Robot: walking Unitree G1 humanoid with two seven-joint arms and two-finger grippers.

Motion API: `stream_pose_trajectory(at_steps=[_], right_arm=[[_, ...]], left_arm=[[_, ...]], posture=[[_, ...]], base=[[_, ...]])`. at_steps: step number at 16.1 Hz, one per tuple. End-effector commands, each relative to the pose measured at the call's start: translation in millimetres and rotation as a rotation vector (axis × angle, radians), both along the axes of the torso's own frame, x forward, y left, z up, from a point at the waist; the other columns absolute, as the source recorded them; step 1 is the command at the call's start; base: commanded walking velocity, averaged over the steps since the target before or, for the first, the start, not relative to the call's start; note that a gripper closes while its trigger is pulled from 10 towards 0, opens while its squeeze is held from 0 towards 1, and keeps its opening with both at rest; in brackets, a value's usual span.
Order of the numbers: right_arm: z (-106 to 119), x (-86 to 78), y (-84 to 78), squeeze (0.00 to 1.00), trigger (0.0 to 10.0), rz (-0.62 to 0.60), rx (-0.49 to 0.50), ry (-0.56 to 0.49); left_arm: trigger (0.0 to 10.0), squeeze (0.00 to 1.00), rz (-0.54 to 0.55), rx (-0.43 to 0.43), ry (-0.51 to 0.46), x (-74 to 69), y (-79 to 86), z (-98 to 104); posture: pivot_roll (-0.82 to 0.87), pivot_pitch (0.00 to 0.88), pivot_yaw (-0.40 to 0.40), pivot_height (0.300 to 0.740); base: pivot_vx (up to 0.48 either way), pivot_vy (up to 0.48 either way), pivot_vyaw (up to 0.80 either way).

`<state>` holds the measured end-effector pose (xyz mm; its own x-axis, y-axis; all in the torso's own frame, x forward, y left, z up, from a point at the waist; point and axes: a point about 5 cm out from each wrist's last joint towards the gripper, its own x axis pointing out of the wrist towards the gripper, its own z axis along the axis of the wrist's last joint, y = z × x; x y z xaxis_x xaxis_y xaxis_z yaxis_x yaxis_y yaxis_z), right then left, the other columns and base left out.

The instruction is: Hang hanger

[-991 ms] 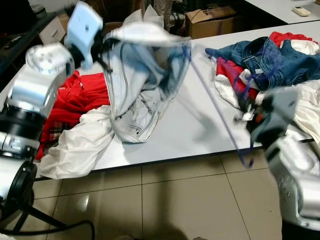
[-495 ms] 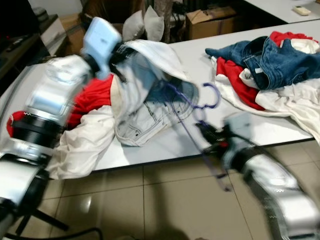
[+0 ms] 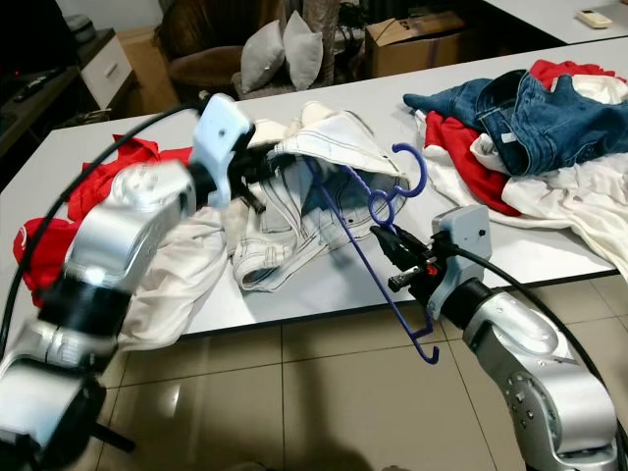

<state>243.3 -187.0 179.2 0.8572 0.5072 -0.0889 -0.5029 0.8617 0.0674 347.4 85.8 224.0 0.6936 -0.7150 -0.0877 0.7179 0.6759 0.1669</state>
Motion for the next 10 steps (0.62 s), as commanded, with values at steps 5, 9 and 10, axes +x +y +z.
stream_pose_trajectory(at_steps=[5, 9, 10], right_arm=[[11, 1.7, 6.0, 0.00, 10.0, 0.060, 0.024, -0.032], [16, 3.7, 6.1, 0.00, 10.0, 0.079, 0.016, -0.039], [17, 3.9, 6.2, 0.00, 10.0, 0.081, 0.016, -0.041]], left_arm=[[10.0, 1.00, 0.171, -0.196, 0.181, -8.6, -2.3, -17], [10.0, 0.00, 0.219, -0.248, 0.321, -18.9, -22.9, -41], [10.0, 0.00, 0.219, -0.244, 0.331, -19.4, -24.8, -42]], posture=[[-0.18, 0.000, 0.136, 0.740], [-0.18, 0.000, 0.126, 0.740], [-0.18, 0.000, 0.126, 0.740]], base=[[0.000, 0.000, 0.00], [0.000, 0.000, 0.00], [0.000, 0.000, 0.00]])
